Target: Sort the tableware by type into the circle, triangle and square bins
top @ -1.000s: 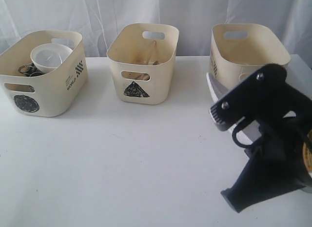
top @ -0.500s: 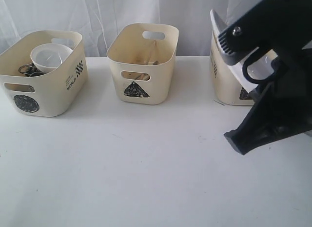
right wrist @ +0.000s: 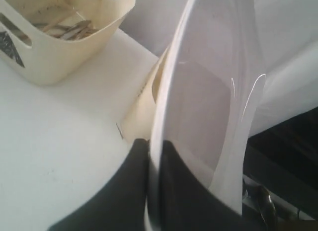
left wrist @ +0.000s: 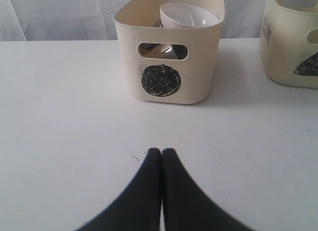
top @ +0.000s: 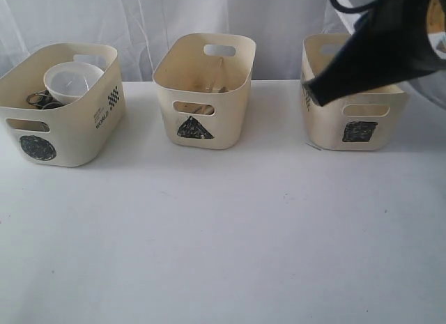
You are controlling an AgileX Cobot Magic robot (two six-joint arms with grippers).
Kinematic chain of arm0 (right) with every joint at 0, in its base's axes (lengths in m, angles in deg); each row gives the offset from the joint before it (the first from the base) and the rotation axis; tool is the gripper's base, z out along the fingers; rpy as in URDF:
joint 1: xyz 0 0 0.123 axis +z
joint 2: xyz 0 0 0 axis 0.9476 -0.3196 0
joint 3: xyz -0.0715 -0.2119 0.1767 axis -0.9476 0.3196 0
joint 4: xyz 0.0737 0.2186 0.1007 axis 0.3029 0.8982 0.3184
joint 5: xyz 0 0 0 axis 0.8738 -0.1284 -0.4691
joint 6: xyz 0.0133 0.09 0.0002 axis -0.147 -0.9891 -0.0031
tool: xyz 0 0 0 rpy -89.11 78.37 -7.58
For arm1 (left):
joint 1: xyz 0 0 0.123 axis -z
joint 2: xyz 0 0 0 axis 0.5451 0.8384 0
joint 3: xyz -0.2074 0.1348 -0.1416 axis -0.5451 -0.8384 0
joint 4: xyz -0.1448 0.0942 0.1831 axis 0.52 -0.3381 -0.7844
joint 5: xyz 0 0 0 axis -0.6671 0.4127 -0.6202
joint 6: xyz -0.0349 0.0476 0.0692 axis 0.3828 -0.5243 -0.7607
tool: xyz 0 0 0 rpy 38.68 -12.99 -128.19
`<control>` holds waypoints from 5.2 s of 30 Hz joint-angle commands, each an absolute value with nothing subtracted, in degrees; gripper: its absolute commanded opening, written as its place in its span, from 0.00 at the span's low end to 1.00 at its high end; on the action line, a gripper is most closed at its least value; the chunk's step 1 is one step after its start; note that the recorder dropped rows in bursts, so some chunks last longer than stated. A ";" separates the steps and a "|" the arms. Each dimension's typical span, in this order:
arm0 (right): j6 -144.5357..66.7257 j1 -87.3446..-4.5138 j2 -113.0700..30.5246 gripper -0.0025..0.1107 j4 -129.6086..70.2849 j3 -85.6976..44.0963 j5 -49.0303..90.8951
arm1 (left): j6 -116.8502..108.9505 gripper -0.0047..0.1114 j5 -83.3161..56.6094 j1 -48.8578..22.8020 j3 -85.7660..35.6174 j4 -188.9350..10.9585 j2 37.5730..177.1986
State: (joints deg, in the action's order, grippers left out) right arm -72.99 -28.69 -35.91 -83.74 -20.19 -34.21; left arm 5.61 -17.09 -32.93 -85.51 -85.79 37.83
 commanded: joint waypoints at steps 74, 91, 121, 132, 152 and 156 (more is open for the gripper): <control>-90.09 -55.97 -2.95 0.02 -77.65 15.62 -5.16 | 5.86 0.04 -16.79 -32.96 -85.77 -85.90 37.57; -64.21 -55.97 11.78 0.02 -63.74 25.88 1.86 | 5.86 0.04 -16.79 -32.96 -85.77 -85.90 37.57; -36.91 -56.82 30.52 0.02 -37.69 44.10 5.80 | 5.86 0.04 -16.79 -32.96 -85.77 -85.90 37.57; -33.27 -67.00 30.52 0.02 -34.52 44.10 5.73 | 5.86 0.04 -16.79 -32.96 -85.77 -85.90 37.57; -35.90 -70.36 30.52 0.02 -35.70 44.10 4.73 | 5.86 0.04 -16.79 -32.96 -85.77 -85.90 37.57; -35.90 -70.36 30.52 0.02 -35.59 44.10 4.73 | 5.86 0.04 -16.79 -32.96 -85.77 -85.90 37.57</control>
